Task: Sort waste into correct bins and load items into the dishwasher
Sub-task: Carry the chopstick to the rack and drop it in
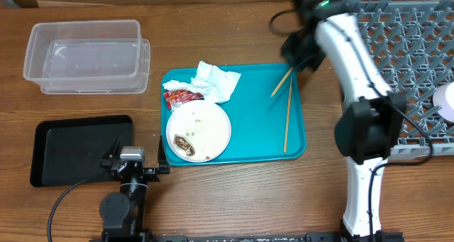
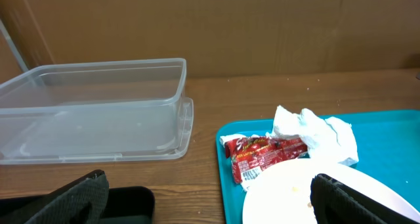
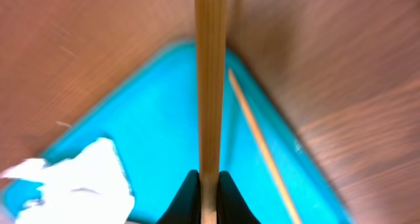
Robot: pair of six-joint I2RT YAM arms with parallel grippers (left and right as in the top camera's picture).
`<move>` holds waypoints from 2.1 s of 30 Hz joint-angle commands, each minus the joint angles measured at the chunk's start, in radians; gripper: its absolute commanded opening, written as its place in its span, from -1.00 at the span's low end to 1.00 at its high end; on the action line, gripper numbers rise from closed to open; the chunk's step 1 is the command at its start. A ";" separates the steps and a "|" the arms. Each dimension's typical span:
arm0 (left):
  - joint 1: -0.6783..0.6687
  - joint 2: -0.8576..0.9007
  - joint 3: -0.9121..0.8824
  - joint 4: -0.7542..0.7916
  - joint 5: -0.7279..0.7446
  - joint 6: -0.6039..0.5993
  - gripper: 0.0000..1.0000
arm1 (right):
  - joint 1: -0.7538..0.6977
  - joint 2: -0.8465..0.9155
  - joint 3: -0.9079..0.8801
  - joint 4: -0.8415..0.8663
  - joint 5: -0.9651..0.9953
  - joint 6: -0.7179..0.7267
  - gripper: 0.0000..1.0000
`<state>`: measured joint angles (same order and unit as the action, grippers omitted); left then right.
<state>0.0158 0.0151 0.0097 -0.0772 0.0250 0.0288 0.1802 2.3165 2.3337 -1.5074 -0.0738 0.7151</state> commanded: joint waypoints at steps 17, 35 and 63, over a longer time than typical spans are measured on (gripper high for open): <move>0.010 -0.009 -0.005 0.000 -0.006 -0.006 1.00 | -0.449 -0.013 0.312 0.063 -0.026 -0.821 -0.92; 0.010 -0.009 -0.005 0.000 -0.006 -0.006 1.00 | -0.460 -0.013 -0.003 0.199 -0.275 -1.215 -0.92; 0.010 -0.009 -0.005 0.000 -0.006 -0.006 1.00 | -0.388 -0.045 -0.021 -0.155 -0.884 -0.846 0.42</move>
<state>0.0158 0.0151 0.0097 -0.0776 0.0250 0.0292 -0.2520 2.3104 2.3127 -1.6276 -0.8585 -0.1341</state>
